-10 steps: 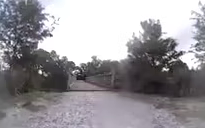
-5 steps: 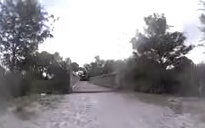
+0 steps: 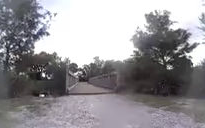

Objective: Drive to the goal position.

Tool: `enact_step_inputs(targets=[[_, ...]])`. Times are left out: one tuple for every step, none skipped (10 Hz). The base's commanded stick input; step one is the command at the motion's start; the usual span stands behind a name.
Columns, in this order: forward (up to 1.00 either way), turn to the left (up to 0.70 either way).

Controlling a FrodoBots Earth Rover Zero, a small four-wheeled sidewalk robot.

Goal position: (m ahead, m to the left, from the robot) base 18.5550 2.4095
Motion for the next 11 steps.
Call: enact_step_inputs(targets=[[0.70, 0.35], [0.70, 0.35], [0.70, 0.35], [0.70, 0.35], [0.70, 0.30], [0.70, 0.11], [0.70, 0.00], [0.70, 0.00], [0.70, 0.00], [0.70, 0.00], [0.70, 0.00]])
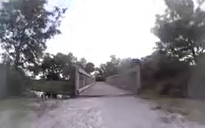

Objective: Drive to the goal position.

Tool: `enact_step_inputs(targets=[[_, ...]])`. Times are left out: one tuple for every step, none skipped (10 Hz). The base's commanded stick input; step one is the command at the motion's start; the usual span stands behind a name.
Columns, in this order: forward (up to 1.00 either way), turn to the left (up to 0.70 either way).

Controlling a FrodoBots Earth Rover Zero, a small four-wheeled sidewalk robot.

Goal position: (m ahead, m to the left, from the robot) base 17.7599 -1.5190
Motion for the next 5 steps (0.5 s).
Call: enact_step_inputs(targets=[[0.70, 0.00], [0.70, 0.00], [0.70, 0.00], [0.70, 0.00], [0.70, 0.00]])
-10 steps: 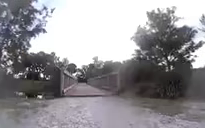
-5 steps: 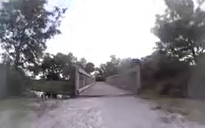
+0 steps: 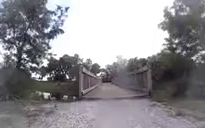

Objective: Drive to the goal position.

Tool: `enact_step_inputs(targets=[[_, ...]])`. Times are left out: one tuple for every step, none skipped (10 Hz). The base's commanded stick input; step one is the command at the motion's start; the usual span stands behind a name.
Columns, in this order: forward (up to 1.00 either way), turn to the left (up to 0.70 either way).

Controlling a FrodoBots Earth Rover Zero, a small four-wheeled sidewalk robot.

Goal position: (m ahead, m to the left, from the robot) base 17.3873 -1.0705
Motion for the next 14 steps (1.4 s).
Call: enact_step_inputs(targets=[[0.70, 0.00], [0.70, 0.00], [0.70, 0.00], [0.70, 0.00], [0.70, 0.00], [0.70, 0.00], [0.70, 0.00], [0.70, 0.03], [0.70, 0.30], [0.70, 0.35], [0.70, 0.12], [0.70, 0.00], [0.70, 0.00], [0.70, 0.00]])
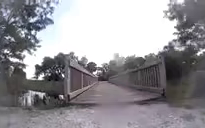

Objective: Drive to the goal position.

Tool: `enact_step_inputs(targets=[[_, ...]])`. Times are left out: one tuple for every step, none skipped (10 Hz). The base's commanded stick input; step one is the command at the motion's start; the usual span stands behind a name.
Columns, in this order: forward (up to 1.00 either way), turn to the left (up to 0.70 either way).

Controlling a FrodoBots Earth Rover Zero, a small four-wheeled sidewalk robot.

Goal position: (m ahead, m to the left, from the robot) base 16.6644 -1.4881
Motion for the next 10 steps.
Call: enact_step_inputs(targets=[[0.70, 0.00], [0.70, 0.00], [0.70, 0.00], [0.70, 0.00], [0.70, 0.00], [0.70, 0.00], [0.70, 0.00], [0.70, 0.00], [0.70, 0.00], [0.70, 0.00]])
